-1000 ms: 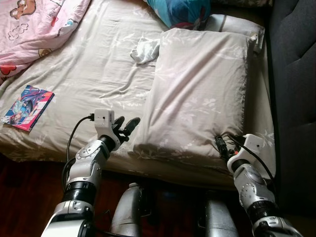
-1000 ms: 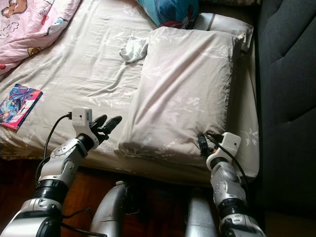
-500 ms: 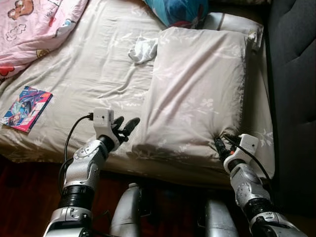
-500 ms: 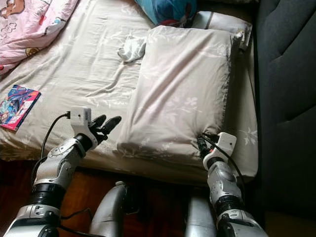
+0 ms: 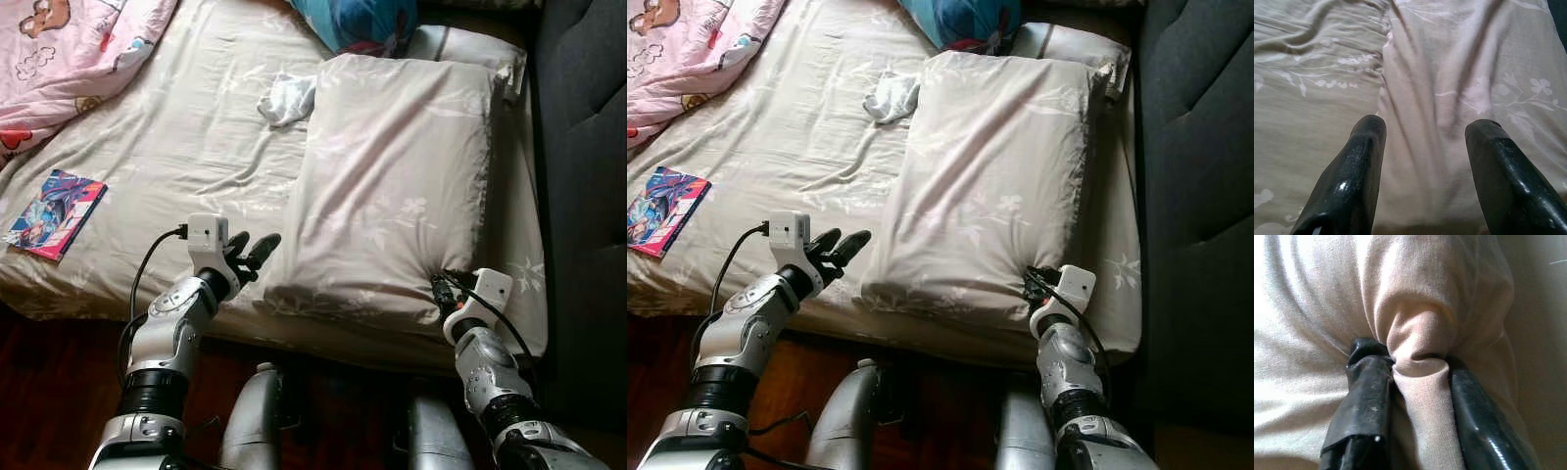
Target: Clean up the room
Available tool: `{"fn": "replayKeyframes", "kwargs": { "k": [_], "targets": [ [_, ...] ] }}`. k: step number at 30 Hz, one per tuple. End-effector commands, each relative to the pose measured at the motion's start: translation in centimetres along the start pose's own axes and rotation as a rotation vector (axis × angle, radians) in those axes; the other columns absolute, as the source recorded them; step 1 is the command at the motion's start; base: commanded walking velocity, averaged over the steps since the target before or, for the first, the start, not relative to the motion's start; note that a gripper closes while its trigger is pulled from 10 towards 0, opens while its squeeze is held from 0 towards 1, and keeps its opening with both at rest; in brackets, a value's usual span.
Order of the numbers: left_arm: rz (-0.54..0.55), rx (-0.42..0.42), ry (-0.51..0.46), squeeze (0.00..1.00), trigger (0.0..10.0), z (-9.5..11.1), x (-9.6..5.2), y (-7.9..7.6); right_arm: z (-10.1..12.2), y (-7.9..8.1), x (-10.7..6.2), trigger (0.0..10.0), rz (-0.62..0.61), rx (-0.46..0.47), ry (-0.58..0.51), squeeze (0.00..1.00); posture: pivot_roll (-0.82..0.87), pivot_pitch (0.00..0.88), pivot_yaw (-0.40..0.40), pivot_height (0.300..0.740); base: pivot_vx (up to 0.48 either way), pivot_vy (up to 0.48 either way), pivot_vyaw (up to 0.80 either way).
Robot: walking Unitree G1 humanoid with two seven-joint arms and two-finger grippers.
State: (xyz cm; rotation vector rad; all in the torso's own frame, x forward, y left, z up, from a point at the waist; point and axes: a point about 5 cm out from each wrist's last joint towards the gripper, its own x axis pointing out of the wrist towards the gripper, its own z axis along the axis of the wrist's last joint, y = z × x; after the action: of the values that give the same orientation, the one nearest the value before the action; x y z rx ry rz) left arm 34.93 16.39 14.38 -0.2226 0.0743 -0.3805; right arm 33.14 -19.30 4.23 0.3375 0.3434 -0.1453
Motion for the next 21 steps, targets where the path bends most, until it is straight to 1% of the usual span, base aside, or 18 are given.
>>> {"fn": "replayKeyframes", "kwargs": {
  "k": [1,3,4,6,8,9,10,11,12,14,15,17,19,20,21],
  "targets": [
    [0.03,-0.015,0.039,0.0,10.0,-1.0,-0.5,0.5,-3.9,-1.2,-1.1,0.0,-0.061,-0.004,0.157,0.0,-0.05,0.353,0.134,0.659,0.0,0.0,0.0],
    [0.038,-0.016,0.039,0.0,10.0,-0.9,-0.5,0.8,-1.7,-2.3,-0.7,0.0,-0.115,-0.054,0.088,0.0,-0.05,0.352,0.137,0.659,0.0,0.0,0.0],
    [0.038,-0.016,0.039,0.0,10.0,-0.9,-0.5,0.8,-1.7,-2.3,-0.7,0.0,-0.115,-0.054,0.088,0.0,-0.05,0.352,0.137,0.659,0.0,0.0,0.0],
    [0.045,-0.018,0.039,0.0,10.0,-0.9,-0.4,1.0,0.8,-4.0,-0.4,0.0,-0.194,-0.067,0.004,0.0,-0.06,0.35,0.137,0.659,0.0,0.0,0.0],
    [0.045,-0.018,0.039,0.0,10.0,-0.9,-0.4,1.0,1.1,-4.2,-0.4,0.0,-0.202,-0.066,-0.006,0.0,-0.06,0.35,0.137,0.659,0.0,0.0,0.0],
    [0.048,-0.02,0.04,0.0,10.0,-0.9,-0.3,1.0,2.6,-5.3,-0.5,0.0,-0.25,-0.069,-0.058,0.0,-0.08,0.349,0.137,0.659,0.0,0.0,0.0],
    [0.048,-0.02,0.04,0.0,10.0,-0.9,-0.3,1.0,2.6,-5.3,-0.5,0.0,-0.25,-0.069,-0.058,0.0,-0.08,0.349,0.137,0.659,0.0,0.0,0.0],
    [0.051,-0.02,0.041,0.0,10.0,-1.0,-0.2,1.1,4.5,-6.7,-0.7,0.0,-0.316,-0.087,-0.127,0.0,-0.08,0.348,0.138,0.659,0.0,0.0,0.0],
    [0.051,-0.02,0.041,0.0,10.0,-1.0,-0.2,1.1,4.5,-6.7,-0.7,0.0,-0.316,-0.087,-0.127,0.0,-0.08,0.348,0.138,0.659,0.0,0.0,0.0],
    [0.053,-0.021,0.04,0.0,10.0,-1.0,-0.1,1.1,6.4,-8.0,-1.1,0.0,-0.38,-0.113,-0.198,0.0,-0.1,0.348,0.138,0.659,0.0,0.0,0.0],
    [0.052,-0.022,0.039,0.0,10.0,-1.0,-0.1,1.1,7.8,-8.8,-1.4,0.0,-0.418,-0.141,-0.249,0.0,-0.1,0.348,0.139,0.659,0.0,0.0,0.0],
    [0.052,-0.024,0.038,0.0,10.0,-1.0,0.0,1.0,9.4,-9.7,-2.0,0.0,-0.464,-0.169,-0.31,0.0,-0.1,0.35,0.14,0.659,0.0,0.0,0.0],
    [0.051,-0.024,0.037,0.0,10.0,-1.0,0.1,1.0,10.6,-10.5,-2.5,0.0,-0.504,-0.162,-0.362,0.0,-0.11,0.349,0.141,0.659,0.0,0.0,0.0],
    [0.051,-0.025,0.036,0.0,10.0,-0.9,0.2,1.0,11.8,-11.5,-3.2,0.0,-0.552,-0.163,-0.409,0.0,-0.11,0.349,0.142,0.659,0.0,0.0,0.0],
    [0.05,-0.026,0.035,0.0,10.0,-0.9,0.3,1.0,12.2,-11.9,-3.5,0.0,-0.573,-0.165,-0.426,0.0,-0.11,0.349,0.142,0.659,0.0,0.0,0.0]
  ]
}}
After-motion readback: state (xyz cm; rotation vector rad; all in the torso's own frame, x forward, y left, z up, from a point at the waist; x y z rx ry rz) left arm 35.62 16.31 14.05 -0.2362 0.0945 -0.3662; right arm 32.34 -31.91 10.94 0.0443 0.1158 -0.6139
